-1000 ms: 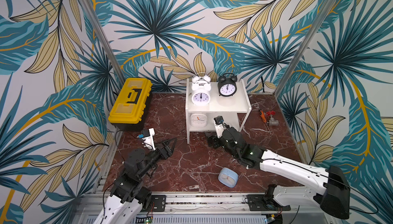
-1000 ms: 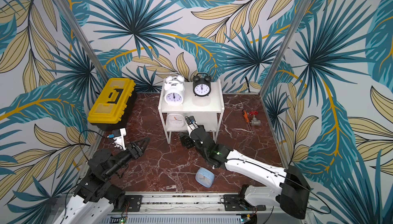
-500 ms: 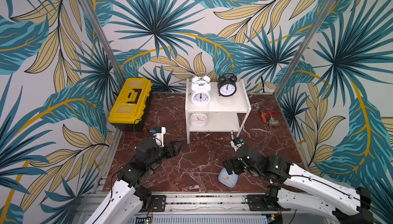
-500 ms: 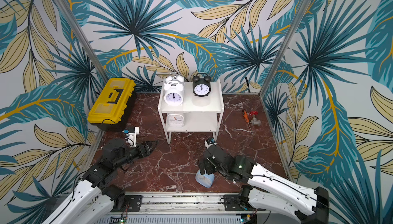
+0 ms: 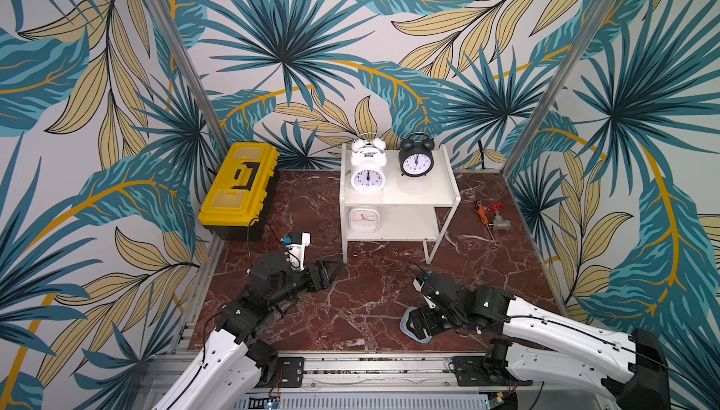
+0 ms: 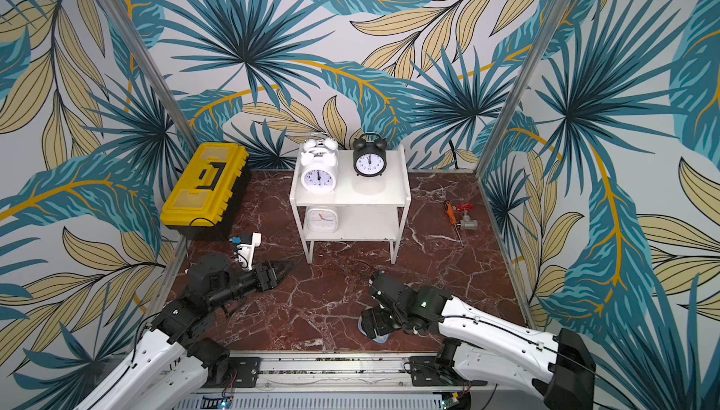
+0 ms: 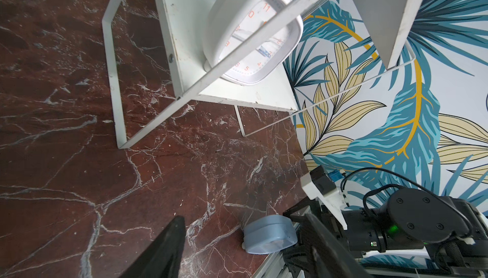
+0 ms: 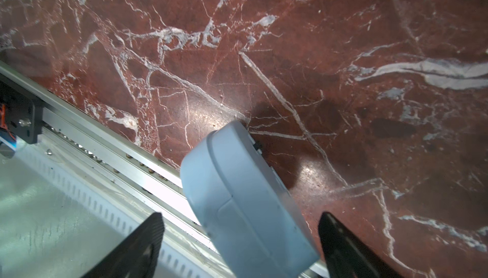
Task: Place the alarm clocks on the shelf by style
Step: Pick up the alarm from the center of the board.
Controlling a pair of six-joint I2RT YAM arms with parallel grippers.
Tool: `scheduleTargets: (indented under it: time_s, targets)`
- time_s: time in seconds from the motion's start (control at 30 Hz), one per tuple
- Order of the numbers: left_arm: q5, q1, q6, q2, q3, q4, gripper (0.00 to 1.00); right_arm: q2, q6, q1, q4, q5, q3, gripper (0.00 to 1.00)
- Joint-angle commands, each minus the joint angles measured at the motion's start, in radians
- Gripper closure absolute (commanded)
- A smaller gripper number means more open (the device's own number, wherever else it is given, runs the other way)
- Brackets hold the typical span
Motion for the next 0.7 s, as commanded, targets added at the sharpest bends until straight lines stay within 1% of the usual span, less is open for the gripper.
scheduleTargets:
  time_s: [0.0, 0.03, 0.13, 0.23, 0.33, 0.43, 0.47, 0.5, 0.63, 0.67]
  targets:
    - [0.015, -0.003, 0.019, -0.007, 0.049, 0.042, 0.28, 0.017, -0.025, 0.003, 0.007, 0.002, -0.013, 0.13]
    - [0.016, -0.003, 0.02, -0.003, 0.047, 0.046, 0.27, 0.018, -0.028, 0.003, 0.01, 0.01, -0.015, 0.16]
    - [0.018, -0.006, 0.023, 0.008, 0.049, 0.053, 0.28, 0.022, -0.035, 0.004, 0.011, 0.022, -0.016, 0.32]
    - [0.02, -0.006, 0.026, 0.017, 0.044, 0.06, 0.27, 0.014, -0.035, 0.003, 0.022, 0.016, -0.022, 0.39]
    - [0.021, -0.006, 0.022, 0.02, 0.038, 0.071, 0.27, -0.003, -0.033, 0.003, 0.031, 0.019, -0.022, 0.5]
    - [0.017, -0.006, 0.016, 0.02, 0.032, 0.087, 0.27, -0.012, -0.032, 0.004, 0.047, 0.029, -0.022, 0.55]
    - [0.015, -0.006, 0.014, 0.02, 0.029, 0.093, 0.27, -0.009, -0.032, 0.003, 0.049, 0.027, -0.02, 0.61]
    - [0.013, -0.006, 0.011, 0.018, 0.027, 0.098, 0.27, -0.004, -0.03, 0.003, 0.053, 0.03, -0.017, 0.64]
    - [0.01, -0.006, 0.009, 0.011, 0.029, 0.095, 0.27, -0.003, -0.026, 0.004, 0.087, 0.013, -0.009, 0.71]
    - [0.007, -0.006, 0.009, 0.006, 0.032, 0.091, 0.27, -0.012, -0.028, 0.003, 0.098, 0.012, -0.003, 0.75]
